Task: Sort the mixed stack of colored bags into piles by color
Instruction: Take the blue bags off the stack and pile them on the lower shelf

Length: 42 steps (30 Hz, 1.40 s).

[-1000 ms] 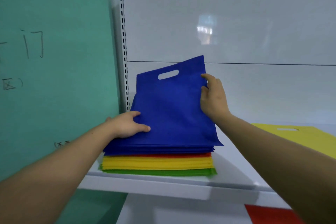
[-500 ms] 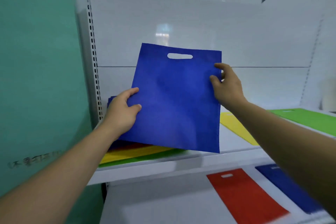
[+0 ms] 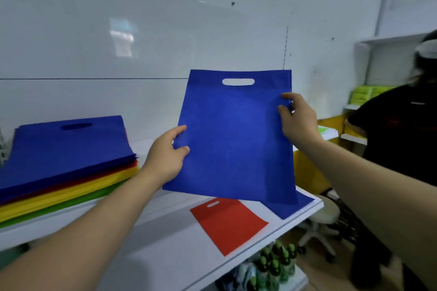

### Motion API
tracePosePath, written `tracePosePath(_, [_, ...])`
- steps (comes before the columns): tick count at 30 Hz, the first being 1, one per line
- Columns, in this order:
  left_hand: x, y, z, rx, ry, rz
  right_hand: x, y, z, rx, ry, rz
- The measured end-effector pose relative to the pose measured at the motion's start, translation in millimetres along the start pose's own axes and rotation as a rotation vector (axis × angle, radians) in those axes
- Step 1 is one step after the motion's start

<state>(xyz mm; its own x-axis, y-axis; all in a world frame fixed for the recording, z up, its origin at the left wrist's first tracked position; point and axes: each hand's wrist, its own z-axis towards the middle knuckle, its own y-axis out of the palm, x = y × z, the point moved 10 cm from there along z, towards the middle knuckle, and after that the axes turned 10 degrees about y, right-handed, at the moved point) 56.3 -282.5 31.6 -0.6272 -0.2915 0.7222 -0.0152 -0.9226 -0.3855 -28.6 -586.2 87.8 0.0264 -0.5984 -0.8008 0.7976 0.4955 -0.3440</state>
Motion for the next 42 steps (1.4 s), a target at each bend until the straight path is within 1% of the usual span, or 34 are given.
tracePosePath(4, [33.7, 84.0, -2.5, -0.051, 0.015, -0.053, 51.4, -75.7, 12.8, 0.062, 0.061, -0.016])
tracePosePath(7, [60.2, 155.9, -5.8, -0.088, 0.013, -0.1, 93.8, -130.7, 25.3, 0.065, 0.077, -0.073])
tracePosePath(8, [64.3, 167.4, -6.8, -0.095, 0.017, -0.101, 102.2, -137.7, 27.1, 0.059, 0.076, -0.088])
tracePosePath(13, [82.2, 275.1, -23.4, -0.183, -0.011, -0.138, 174.5, -213.5, 37.8, 0.076, 0.121, -0.171])
tracePosePath(15, [85.3, 316.0, -32.4, -0.228, -0.039, -0.16, 202.9, -239.0, 42.1, 0.076, 0.146, -0.213])
tracePosePath(21, [88.1, 395.5, -43.3, -0.311, -0.058, -0.146, 271.1, -277.0, 54.4, 0.087, 0.201, -0.281])
tracePosePath(25, [74.1, 435.0, -38.2, -0.346, -0.059, -0.113, 316.4, -275.5, 67.6, 0.081, 0.25, -0.307])
tracePosePath(29, [42.9, 473.1, -25.5, -0.379, -0.084, -0.096, 361.2, -254.6, 89.6, 0.049, 0.297, -0.345])
tracePosePath(37, [-53.7, 558.2, -3.8, -0.46, -0.285, -0.138, 456.9, -183.7, 143.2, 0.002, 0.388, -0.482])
tracePosePath(42, [-97.5, 578.7, 1.9, -0.445, -0.399, -0.15, 504.0, -138.0, 168.5, -0.074, 0.425, -0.51])
